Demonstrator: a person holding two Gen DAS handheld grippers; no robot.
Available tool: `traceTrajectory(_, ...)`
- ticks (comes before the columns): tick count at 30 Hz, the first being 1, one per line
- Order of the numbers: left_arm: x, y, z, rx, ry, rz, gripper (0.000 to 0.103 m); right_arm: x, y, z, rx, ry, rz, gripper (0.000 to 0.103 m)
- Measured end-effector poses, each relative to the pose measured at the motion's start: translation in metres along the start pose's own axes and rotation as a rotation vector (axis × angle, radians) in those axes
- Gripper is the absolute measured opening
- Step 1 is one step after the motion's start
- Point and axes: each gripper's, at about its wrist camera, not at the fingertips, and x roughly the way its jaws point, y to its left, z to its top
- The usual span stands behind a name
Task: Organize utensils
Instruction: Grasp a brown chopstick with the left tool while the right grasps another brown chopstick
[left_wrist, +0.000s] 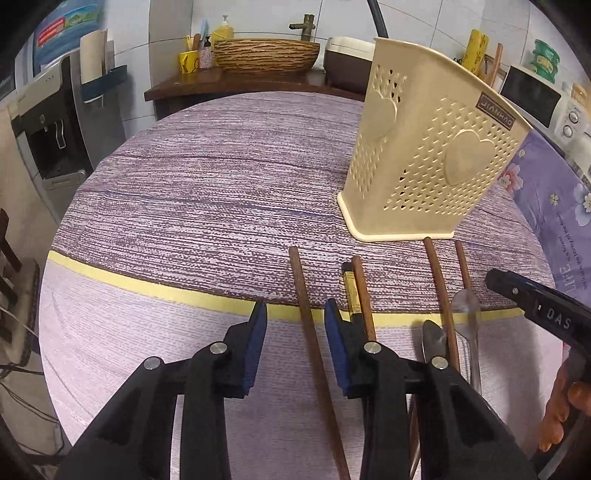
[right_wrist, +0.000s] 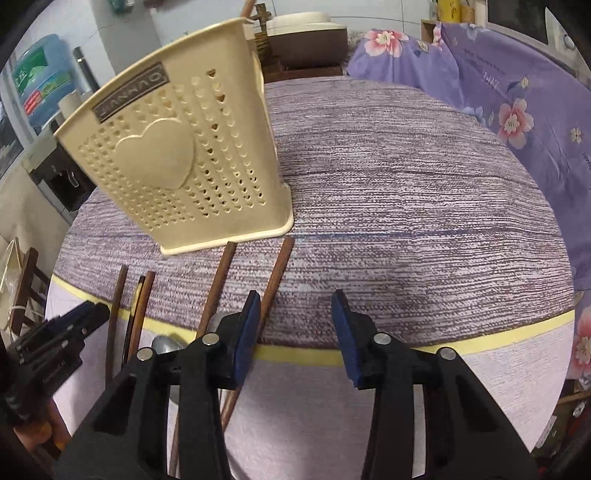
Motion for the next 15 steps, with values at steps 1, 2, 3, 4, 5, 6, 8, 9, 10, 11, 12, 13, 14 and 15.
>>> traceTrajectory(1,0.0,0.001,0.001,-0.002,-0.002,0.004,0.033,0.001,0.002,0.002,0.008,0.003,-0.005,0.038)
traceTrajectory(2,0.001,0.002,0.002,-0.006,-0.008,0.01,0.033,0.005,0.004,0.005,0.015,0.005,-0.011,0.038)
traceTrajectory(3,0.001,0.002,0.003,-0.011,-0.01,0.015,0.033,0.01,0.006,0.008,0.016,0.014,-0.021,0.038)
traceTrajectory(4,0.003,0.002,0.004,-0.015,-0.009,0.016,0.033,0.014,0.009,0.01,0.014,0.022,-0.035,0.037)
traceTrajectory(5,0.003,0.003,0.005,-0.024,-0.008,0.013,0.033,0.019,0.011,0.012,0.015,0.029,-0.044,0.037)
traceTrajectory(6,0.003,0.004,0.005,-0.03,-0.008,0.011,0.033,0.023,0.013,0.014,0.018,0.035,-0.054,0.036)
traceTrajectory(8,0.003,0.003,0.005,-0.037,-0.014,0.012,0.033,0.029,0.017,0.015,0.024,0.047,-0.068,0.036)
traceTrajectory(9,0.003,0.001,0.005,-0.039,-0.016,0.013,0.033,0.03,0.018,0.015,0.026,0.051,-0.073,0.036)
traceTrajectory(10,0.004,0.0,0.005,-0.038,-0.016,0.012,0.033,0.03,0.02,0.014,0.022,0.045,-0.084,0.036)
traceTrajectory(11,0.005,-0.001,0.005,-0.035,-0.014,0.013,0.033,0.031,0.022,0.014,0.015,0.046,-0.094,0.036)
traceTrajectory(12,0.006,-0.003,0.005,-0.03,-0.013,0.016,0.033,0.032,0.024,0.014,0.008,0.046,-0.103,0.036)
traceTrajectory(13,0.008,-0.004,0.005,-0.024,-0.011,0.023,0.033,0.031,0.025,0.013,0.002,0.043,-0.115,0.034)
traceTrajectory(14,0.01,-0.005,0.006,-0.021,-0.009,0.03,0.033,0.032,0.029,0.012,-0.001,0.042,-0.125,0.033)
traceTrajectory(15,0.012,-0.005,0.006,-0.019,-0.005,0.037,0.033,0.031,0.031,0.01,-0.009,0.04,-0.139,0.03)
